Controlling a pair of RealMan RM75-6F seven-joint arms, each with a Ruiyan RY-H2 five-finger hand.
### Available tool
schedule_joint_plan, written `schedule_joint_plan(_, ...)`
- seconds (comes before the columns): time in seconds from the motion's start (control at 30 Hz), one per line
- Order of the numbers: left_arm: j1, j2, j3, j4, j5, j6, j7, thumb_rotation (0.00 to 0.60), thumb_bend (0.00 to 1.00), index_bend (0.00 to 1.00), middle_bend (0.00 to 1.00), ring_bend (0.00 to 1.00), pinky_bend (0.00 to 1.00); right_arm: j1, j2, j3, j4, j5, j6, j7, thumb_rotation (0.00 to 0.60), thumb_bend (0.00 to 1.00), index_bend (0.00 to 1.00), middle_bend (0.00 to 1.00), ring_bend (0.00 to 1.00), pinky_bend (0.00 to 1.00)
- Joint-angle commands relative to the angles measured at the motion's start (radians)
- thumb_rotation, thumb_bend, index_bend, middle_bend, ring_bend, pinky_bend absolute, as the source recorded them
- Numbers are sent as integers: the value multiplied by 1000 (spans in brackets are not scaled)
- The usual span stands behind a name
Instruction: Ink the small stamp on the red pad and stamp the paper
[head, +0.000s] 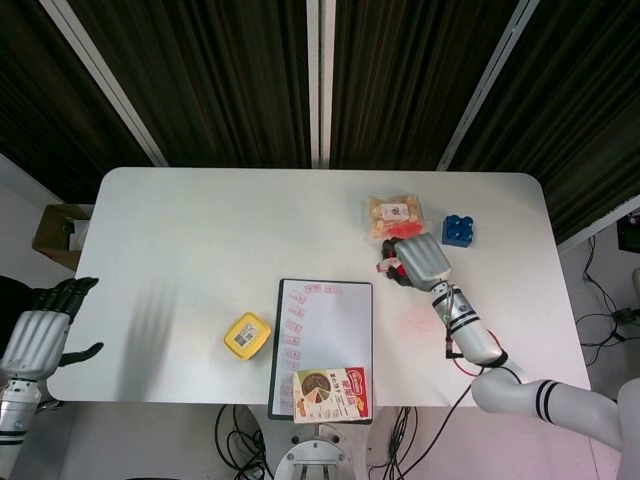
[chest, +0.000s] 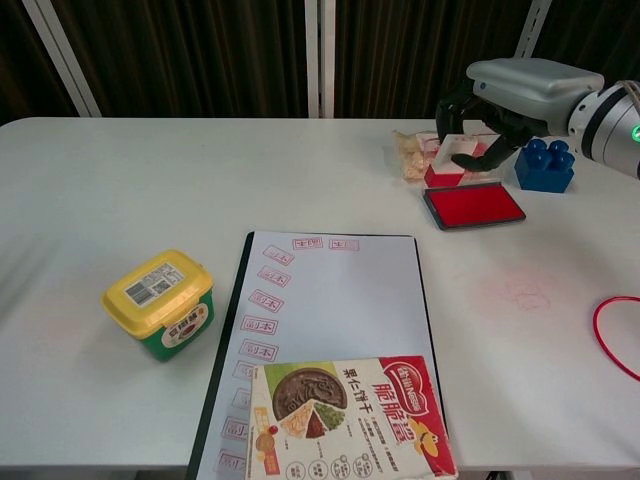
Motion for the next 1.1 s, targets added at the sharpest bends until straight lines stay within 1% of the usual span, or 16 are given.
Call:
schedule_joint_plan(0.03,4,2,1,3,1,4,-5,600,0,123,138,117,203,9,-69,16,-87,133,47,-177,600,458,1000,875,899,1000)
schedule_joint_plan(0.2,8,6,2,6,2,10,-15,600,0,123,138,117,203,31,-136,20,-103,230,73,-284,600,461,1000,875,902,1000)
schedule_joint_plan(0.33,9,8,1,8,3,11,-18,600,0,123,138,117,204,45,-173,19,-90,274,85,-331,600,464,1000,875,902,1000)
schedule_joint_plan(0.57,9,7,0,14,-1,7,-26,600,0,123,138,117,203,57,-220,25,-60,316,105,-357,600,470,1000,876,906,1000)
schedule_joint_plan(0.87,8,6,0,22,1,5,-34,600,0,123,138,117,203,76,-285,46,-12,358,123,-374,600,475,1000,876,909,1000)
schedule_joint_plan(1.1,13,7,1,31,0,9,-47,600,0,123,138,117,203,82,-318,42,15,375,133,-394,600,477,1000,879,909,1000)
